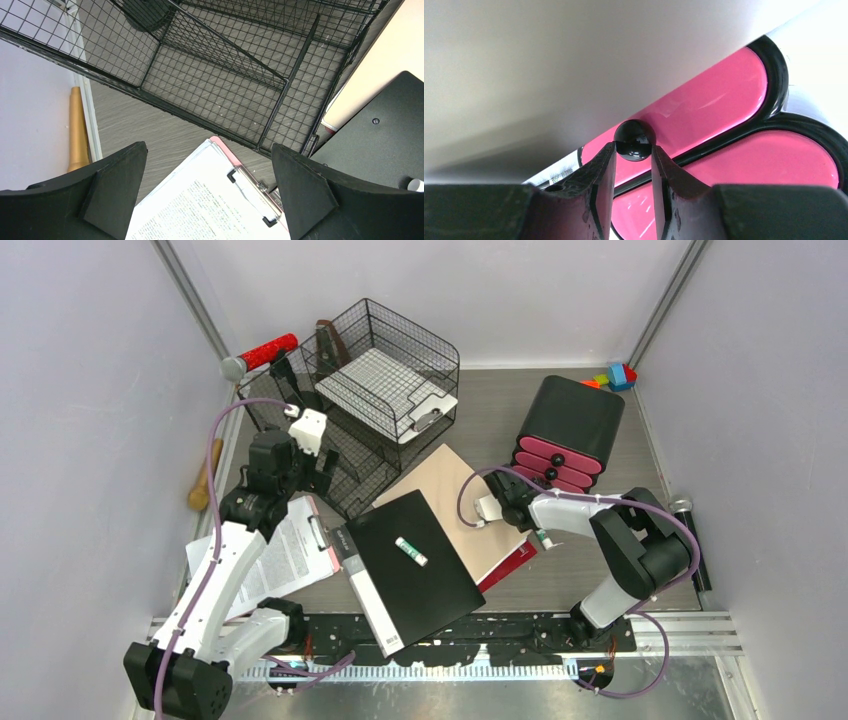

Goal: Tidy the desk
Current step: Open the drawer in the storage box.

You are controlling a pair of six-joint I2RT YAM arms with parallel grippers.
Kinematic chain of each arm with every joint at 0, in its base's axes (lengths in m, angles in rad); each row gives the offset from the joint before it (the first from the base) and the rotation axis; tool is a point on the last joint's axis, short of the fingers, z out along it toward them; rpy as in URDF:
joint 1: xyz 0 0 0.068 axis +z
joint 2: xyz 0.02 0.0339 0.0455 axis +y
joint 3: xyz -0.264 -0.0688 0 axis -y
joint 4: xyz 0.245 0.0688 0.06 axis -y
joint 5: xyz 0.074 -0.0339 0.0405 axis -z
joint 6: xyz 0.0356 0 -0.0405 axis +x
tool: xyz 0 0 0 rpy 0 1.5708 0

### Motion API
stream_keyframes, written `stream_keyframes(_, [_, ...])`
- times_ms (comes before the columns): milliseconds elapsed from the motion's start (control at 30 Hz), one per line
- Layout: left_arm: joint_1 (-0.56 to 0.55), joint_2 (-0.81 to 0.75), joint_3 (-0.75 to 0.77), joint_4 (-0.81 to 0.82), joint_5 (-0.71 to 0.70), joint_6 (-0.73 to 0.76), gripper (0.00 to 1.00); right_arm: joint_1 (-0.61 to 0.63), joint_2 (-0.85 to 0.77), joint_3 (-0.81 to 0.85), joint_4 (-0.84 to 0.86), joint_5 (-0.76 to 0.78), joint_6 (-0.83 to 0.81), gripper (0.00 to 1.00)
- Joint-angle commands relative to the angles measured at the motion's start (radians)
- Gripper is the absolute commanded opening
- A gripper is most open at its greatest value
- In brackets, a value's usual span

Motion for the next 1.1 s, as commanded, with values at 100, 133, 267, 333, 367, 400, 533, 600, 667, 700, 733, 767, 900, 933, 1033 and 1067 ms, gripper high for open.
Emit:
stream_keyframes(100, [0.007,0.005,0.011,0.047,0.015,0.003,0.99,0.007,0.003,-0.005,-0.036,0.013,0.004,0.14])
stream_keyframes(133, [0.007,0.006,0.012,0.047,0.015,0.003,0.99,0.011,-0.004,0.000,-0.047,0.005,0.013,0.14])
stream_keyframes(267, [0.008,0.009,0.015,0.046,0.018,0.002,0.99,0.044,-0.025,0.030,-0.125,-0.023,0.092,0.13])
stream_keyframes(333, [0.008,0.009,0.015,0.046,0.018,0.003,0.99,0.069,-0.035,0.038,-0.153,-0.029,0.117,0.12])
stream_keyframes(367, [0.008,0.010,0.015,0.046,0.018,0.003,0.99,0.075,-0.036,0.040,-0.164,-0.032,0.124,0.13])
stream_keyframes(400, [0.007,0.008,0.015,0.045,0.018,0.003,0.99,0.089,-0.039,0.041,-0.169,-0.031,0.136,0.12])
stream_keyframes(533, [0.008,0.006,0.014,0.046,0.018,0.002,0.99,0.124,-0.043,0.037,-0.193,-0.027,0.168,0.12])
stream_keyframes(600, [0.007,0.005,0.013,0.045,0.018,0.003,0.99,0.134,-0.044,0.034,-0.200,-0.023,0.181,0.11])
stream_keyframes(667, [0.008,0.006,0.013,0.045,0.018,0.003,0.99,0.137,-0.047,0.040,-0.202,-0.023,0.196,0.13])
stream_keyframes(700, [0.007,0.006,0.013,0.045,0.018,0.003,0.99,0.137,-0.052,0.043,-0.205,-0.023,0.206,0.17])
stream_keyframes(733, [0.008,0.006,0.014,0.045,0.018,0.004,0.99,0.137,-0.055,0.047,-0.209,-0.024,0.209,0.20])
stream_keyframes(767, [0.008,0.006,0.014,0.045,0.018,0.002,0.99,0.137,-0.066,0.049,-0.210,-0.024,0.208,0.29])
stream_keyframes(900, [0.008,0.003,0.014,0.042,0.018,0.003,0.99,0.120,-0.097,0.052,-0.221,-0.020,0.180,0.51])
stream_keyframes(933, [0.008,0.003,0.014,0.043,0.018,0.002,0.99,0.114,-0.101,0.056,-0.226,-0.018,0.171,0.53])
stream_keyframes(1033, [0.007,0.001,0.014,0.042,0.019,0.000,0.99,0.080,-0.105,0.061,-0.232,-0.019,0.141,0.57])
stream_keyframes(1067, [0.008,0.001,0.014,0.042,0.021,0.000,0.99,0.068,-0.105,0.061,-0.232,-0.020,0.125,0.57])
